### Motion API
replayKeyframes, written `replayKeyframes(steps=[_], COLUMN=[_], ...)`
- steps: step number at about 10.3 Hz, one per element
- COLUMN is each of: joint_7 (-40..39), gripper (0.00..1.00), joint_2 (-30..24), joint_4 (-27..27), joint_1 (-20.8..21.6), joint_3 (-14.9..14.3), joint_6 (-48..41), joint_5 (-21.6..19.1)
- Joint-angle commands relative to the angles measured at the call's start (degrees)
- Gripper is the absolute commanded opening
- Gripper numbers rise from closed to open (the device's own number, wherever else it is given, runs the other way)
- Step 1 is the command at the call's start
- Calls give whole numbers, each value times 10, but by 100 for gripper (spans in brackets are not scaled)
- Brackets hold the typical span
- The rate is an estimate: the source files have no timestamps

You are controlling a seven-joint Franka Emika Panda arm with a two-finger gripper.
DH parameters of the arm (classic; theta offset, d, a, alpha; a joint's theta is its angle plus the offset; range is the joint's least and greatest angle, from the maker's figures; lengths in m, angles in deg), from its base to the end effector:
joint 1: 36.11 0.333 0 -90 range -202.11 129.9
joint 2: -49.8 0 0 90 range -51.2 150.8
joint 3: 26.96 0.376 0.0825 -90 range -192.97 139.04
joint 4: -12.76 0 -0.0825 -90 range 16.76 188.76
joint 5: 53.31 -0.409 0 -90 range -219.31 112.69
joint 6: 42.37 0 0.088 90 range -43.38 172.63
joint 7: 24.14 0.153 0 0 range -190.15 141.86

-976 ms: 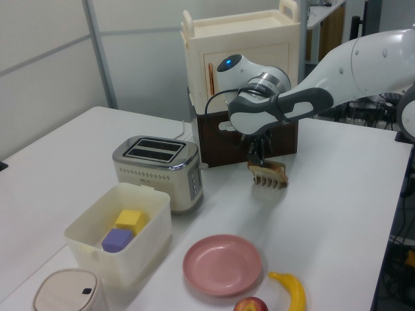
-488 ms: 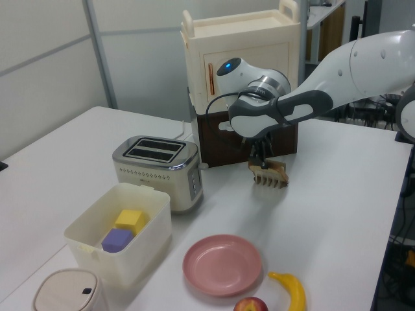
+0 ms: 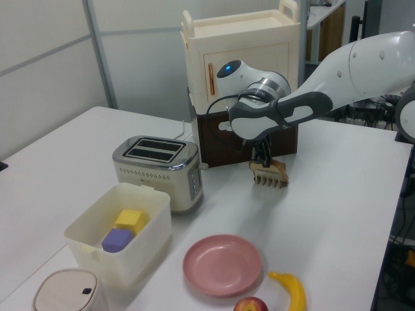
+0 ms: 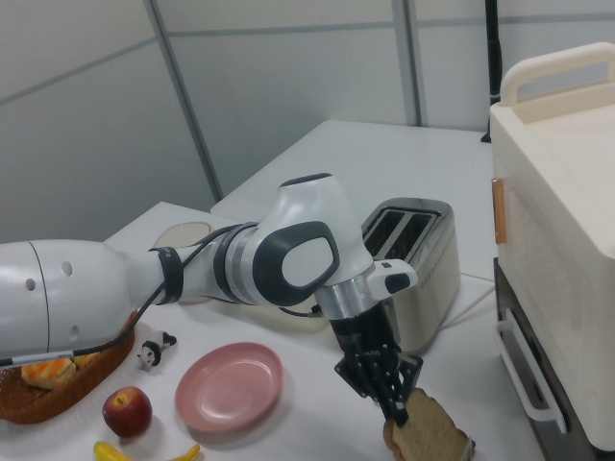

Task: Put the bread in the toaster
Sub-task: 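Lower the gripper and close it on the bread slice's crust, then lift the bread slice out of the rack and carry it toward the toaster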

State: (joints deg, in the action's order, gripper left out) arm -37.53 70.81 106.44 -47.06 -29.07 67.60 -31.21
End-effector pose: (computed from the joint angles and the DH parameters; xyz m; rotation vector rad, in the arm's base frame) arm 0.6695 -0.1965 0.4071 2.7825 0.2175 -0.2317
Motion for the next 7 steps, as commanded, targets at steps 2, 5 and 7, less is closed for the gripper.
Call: replayKeyframes(steps=[2,5,7], joint_7=[-36,-36,-45], gripper=[0,0,0], joint_2=[-18,-31,-38], joint_4=[-3,-55,-104], joint_1=[-3,-1,1], joint_3=[-3,-2,3], joint_6=[10,-33,-57], joint_5=[9,-12,-56])
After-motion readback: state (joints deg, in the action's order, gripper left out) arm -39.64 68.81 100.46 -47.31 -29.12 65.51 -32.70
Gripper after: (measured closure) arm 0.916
